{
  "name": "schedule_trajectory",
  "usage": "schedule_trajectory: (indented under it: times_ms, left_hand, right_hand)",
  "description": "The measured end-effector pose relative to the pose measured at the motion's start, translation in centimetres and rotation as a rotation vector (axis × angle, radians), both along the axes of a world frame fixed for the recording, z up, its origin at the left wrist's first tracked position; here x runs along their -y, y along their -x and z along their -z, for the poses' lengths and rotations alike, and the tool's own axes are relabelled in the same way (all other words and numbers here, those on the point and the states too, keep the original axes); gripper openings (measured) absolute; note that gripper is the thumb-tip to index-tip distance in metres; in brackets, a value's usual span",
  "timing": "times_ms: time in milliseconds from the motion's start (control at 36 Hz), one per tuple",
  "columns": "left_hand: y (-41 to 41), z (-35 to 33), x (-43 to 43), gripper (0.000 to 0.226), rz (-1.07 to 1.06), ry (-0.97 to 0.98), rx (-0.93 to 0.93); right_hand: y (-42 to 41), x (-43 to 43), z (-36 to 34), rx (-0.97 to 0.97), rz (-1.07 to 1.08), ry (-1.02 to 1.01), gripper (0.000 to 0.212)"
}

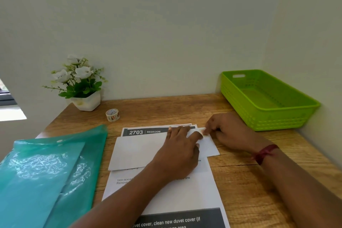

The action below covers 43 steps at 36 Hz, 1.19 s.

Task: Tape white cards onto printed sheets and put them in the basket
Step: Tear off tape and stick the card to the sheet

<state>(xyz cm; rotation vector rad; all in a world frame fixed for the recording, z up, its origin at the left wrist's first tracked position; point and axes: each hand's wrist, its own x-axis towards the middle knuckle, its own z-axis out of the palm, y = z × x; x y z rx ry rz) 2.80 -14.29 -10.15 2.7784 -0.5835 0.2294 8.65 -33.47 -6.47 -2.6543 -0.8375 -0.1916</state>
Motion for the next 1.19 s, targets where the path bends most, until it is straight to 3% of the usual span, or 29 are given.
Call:
schedule_trajectory:
  times_ms: [83, 167, 333, 444, 528, 639, 694, 778, 917, 1056, 1194]
  left_hand:
    - [0.0, -0.1, 0.0, 0.039, -0.006, 0.019, -0.008]
    - [0.1, -0.3, 0.2, 0.04, -0.01, 0.024, -0.029]
    - [0.4, -0.7, 0.3, 0.039, -0.015, 0.073, -0.042]
    - [0.7, -3.0, 0.3, 0.041, -0.069, 0.103, -0.03]
    - [0.4, -5.6, -0.5, 0.039, -0.099, 0.019, 0.036]
    - [0.1, -9.1, -2.9, 0.036, -0.138, -0.076, 0.056]
    - [0.6, -10.1, -4.6, 0.037, -0.146, -0.124, 0.048]
    - [1.8, -9.6, -7.3, 0.04, -0.119, -0.188, -0.066]
    - [4.0, -5.9, -10.6, 0.055, -0.221, -0.158, -0.235]
    - [4.4, -4.2, -11.4, 0.058, -0.299, -0.208, -0.268]
    - [3.5, -3.4, -12.3, 0.06, -0.312, -0.339, -0.179]
  right_hand:
    - [-0.1, -0.1, -0.1, -0.025, 0.006, 0.088, 0.025]
    - [0.1, 0.0, -0.4, -0.043, 0.076, 0.043, 0.029]
    - [1.1, -0.6, 0.2, 0.106, 0.192, -0.191, 0.029]
    - [2.6, -2.2, 0.0, 0.245, 0.141, -0.376, 0.027]
    - [4.7, -4.2, -1.5, 0.31, 0.079, -0.506, 0.028]
    - [7.2, -6.6, -3.0, 0.178, 0.061, -0.662, 0.031]
    - [8.5, -7.6, -3.6, 0.062, 0.08, -0.617, 0.024]
    - [10.0, -8.8, -3.7, 0.018, 0.09, -0.354, 0.017]
    - [11.4, -10.3, -1.9, 0.057, 0.075, 0.027, 0.044]
    - [11.4, -11.0, 0.2, 0.042, 0.044, 0.157, 0.051]
    - [11.6, -10.9, 1.2, 0.09, 0.046, 0.157, 0.056]
